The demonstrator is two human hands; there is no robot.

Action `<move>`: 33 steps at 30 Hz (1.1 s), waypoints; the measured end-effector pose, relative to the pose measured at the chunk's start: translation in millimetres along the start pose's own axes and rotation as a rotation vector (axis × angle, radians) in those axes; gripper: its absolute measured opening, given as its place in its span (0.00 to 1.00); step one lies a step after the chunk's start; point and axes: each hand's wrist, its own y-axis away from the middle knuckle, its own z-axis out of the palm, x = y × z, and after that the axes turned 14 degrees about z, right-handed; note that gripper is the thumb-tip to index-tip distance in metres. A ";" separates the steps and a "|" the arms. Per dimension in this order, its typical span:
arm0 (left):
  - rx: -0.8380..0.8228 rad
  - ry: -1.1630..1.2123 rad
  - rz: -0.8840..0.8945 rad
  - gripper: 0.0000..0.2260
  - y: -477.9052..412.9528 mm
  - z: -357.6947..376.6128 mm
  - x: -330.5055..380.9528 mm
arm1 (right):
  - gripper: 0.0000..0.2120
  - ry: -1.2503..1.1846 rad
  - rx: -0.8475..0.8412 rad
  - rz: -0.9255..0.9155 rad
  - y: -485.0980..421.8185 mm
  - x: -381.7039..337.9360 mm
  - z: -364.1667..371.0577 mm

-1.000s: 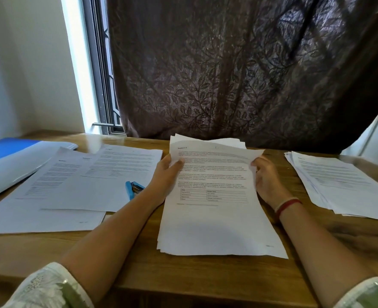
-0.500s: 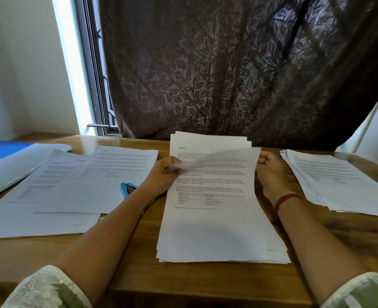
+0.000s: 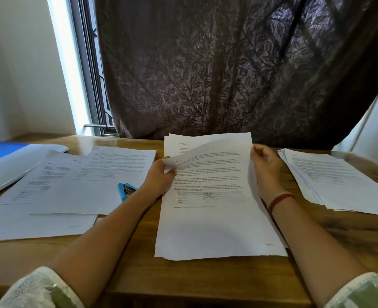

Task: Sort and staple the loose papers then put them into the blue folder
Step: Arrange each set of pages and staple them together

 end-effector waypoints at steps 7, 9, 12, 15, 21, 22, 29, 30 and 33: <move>0.108 0.004 -0.042 0.15 -0.4 -1.4 2.6 | 0.12 -0.018 -0.355 0.154 7.4 -8.0 -3.1; 0.145 0.087 -0.057 0.19 1.8 -2.1 8.2 | 0.14 -0.039 -0.486 0.151 8.0 -7.3 -4.3; 0.155 0.098 -0.061 0.14 3.8 -5.2 11.1 | 0.16 -0.044 -0.559 0.141 14.4 -13.9 -4.9; 0.144 0.160 -0.092 0.02 4.3 -7.4 16.4 | 0.16 -0.138 -0.528 0.140 13.7 -18.2 -6.5; 0.153 0.303 -0.098 0.06 5.6 -7.6 20.0 | 0.08 -0.068 -0.221 0.223 -9.4 -1.0 -9.6; 0.152 0.270 -0.110 0.05 5.6 -7.3 20.7 | 0.11 -0.018 -0.194 0.248 -11.2 2.7 -8.9; 0.136 0.207 -0.160 0.12 7.9 -7.1 21.5 | 0.06 0.168 0.018 0.220 -10.7 0.9 -3.7; 0.137 0.205 -0.161 0.12 7.6 -6.8 21.4 | 0.06 0.165 0.008 0.219 -9.0 -0.4 -3.0; 0.149 0.223 -0.172 0.13 6.7 -7.0 20.2 | 0.05 0.093 -0.099 0.174 0.2 -5.7 -0.5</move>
